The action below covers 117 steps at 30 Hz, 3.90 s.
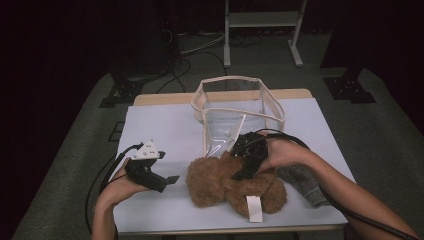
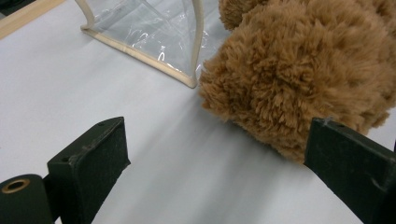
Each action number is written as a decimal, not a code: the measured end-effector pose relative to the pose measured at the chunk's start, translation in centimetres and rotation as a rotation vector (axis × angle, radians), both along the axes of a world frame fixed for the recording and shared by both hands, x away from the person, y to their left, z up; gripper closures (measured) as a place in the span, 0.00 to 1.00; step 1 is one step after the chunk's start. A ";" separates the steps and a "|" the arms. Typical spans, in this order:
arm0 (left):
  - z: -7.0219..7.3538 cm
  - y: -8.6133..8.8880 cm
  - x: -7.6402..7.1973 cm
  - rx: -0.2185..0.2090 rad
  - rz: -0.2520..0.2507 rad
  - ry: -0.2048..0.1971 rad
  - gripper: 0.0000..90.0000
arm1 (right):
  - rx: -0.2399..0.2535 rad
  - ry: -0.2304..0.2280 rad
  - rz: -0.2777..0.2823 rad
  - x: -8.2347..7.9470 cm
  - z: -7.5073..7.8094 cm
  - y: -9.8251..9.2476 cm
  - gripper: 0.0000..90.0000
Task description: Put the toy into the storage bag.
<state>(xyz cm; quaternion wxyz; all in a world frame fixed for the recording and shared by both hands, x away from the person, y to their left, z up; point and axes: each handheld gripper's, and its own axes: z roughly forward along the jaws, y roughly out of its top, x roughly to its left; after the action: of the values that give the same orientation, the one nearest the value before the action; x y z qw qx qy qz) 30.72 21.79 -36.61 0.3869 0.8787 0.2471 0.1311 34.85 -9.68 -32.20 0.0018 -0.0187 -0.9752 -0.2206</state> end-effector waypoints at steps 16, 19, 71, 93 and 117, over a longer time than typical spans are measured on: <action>-0.2 0.0 0.0 -0.001 0.007 0.006 0.06 | 0.070 -0.017 -0.081 -0.6 -2.3 -1.9 0.27; -0.2 -0.2 0.1 0.002 -0.002 0.007 0.06 | 0.067 -0.019 -0.089 -0.7 -2.6 -2.1 0.31; -0.2 2.1 0.0 -0.017 0.067 -0.003 0.06 | 0.124 -0.009 -0.142 -0.8 0.7 -2.4 0.81; -0.1 3.1 -0.1 -0.022 0.089 -0.003 0.06 | 0.141 -0.005 -0.167 -0.8 1.3 -2.5 0.85; -0.1 3.4 -0.2 -0.037 0.102 -0.003 0.06 | 0.183 -0.051 -0.140 -1.3 8.0 -2.0 0.85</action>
<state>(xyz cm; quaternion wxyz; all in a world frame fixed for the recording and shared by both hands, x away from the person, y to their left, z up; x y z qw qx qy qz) 30.53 25.22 -36.69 0.3964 0.8573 0.2933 0.1475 33.52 -11.70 -24.23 -0.0369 -0.0811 -0.9470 -0.3087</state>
